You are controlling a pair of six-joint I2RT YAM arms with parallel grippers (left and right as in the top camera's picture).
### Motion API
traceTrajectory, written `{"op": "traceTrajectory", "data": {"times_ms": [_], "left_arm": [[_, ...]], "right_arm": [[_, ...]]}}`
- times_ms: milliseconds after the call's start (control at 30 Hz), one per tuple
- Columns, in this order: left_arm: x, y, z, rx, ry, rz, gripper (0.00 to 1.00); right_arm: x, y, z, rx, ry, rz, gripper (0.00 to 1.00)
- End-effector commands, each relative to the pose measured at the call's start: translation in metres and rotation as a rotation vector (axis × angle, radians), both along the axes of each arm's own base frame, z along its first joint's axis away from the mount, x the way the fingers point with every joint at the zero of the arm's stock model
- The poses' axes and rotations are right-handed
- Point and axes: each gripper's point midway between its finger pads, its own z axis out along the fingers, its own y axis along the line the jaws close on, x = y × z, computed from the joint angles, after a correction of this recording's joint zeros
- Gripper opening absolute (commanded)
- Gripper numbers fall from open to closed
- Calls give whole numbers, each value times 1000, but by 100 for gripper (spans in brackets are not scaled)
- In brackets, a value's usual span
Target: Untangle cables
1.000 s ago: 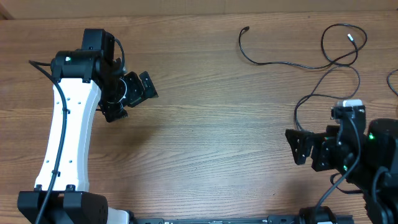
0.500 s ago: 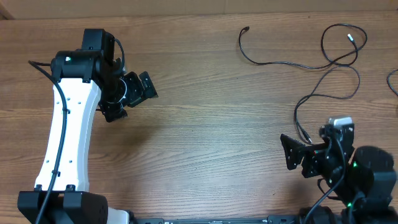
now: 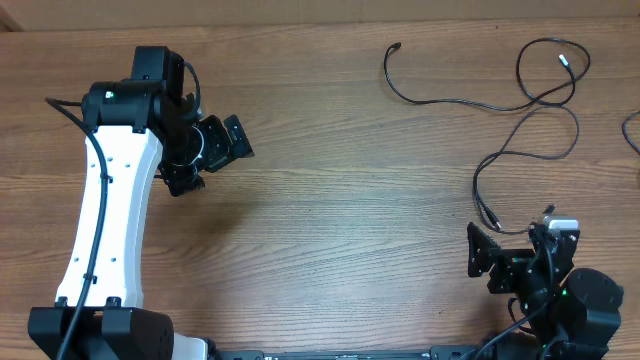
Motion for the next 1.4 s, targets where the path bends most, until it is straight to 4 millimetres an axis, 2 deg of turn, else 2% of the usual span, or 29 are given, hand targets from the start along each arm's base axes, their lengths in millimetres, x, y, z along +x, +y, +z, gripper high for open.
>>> {"op": "traceTrajectory", "data": {"times_ms": [0, 133, 400, 533, 767, 1000, 1200, 1367], "left_arm": [[2, 2, 1, 7, -6, 2, 100], [2, 2, 1, 7, -6, 2, 100], [2, 2, 1, 7, -6, 2, 99], [2, 2, 1, 7, -6, 2, 99], [2, 2, 1, 7, -6, 2, 99], [2, 2, 1, 7, -6, 2, 99], [2, 2, 1, 7, -6, 2, 99], [2, 2, 1, 7, -6, 2, 100]], "right_arm": [[4, -1, 15, -19, -105, -1, 100], [15, -3, 26, -41, -247, -1, 100], [25, -4, -11, -38, -228, -1, 100], [26, -8, -15, -49, -254, -21, 100], [28, -28, -13, -88, -303, -130, 100], [40, -30, -21, -93, -369, -132, 100], [45, -30, -43, -91, -343, -132, 100], [48, -31, -37, -97, -406, -133, 100]]}}
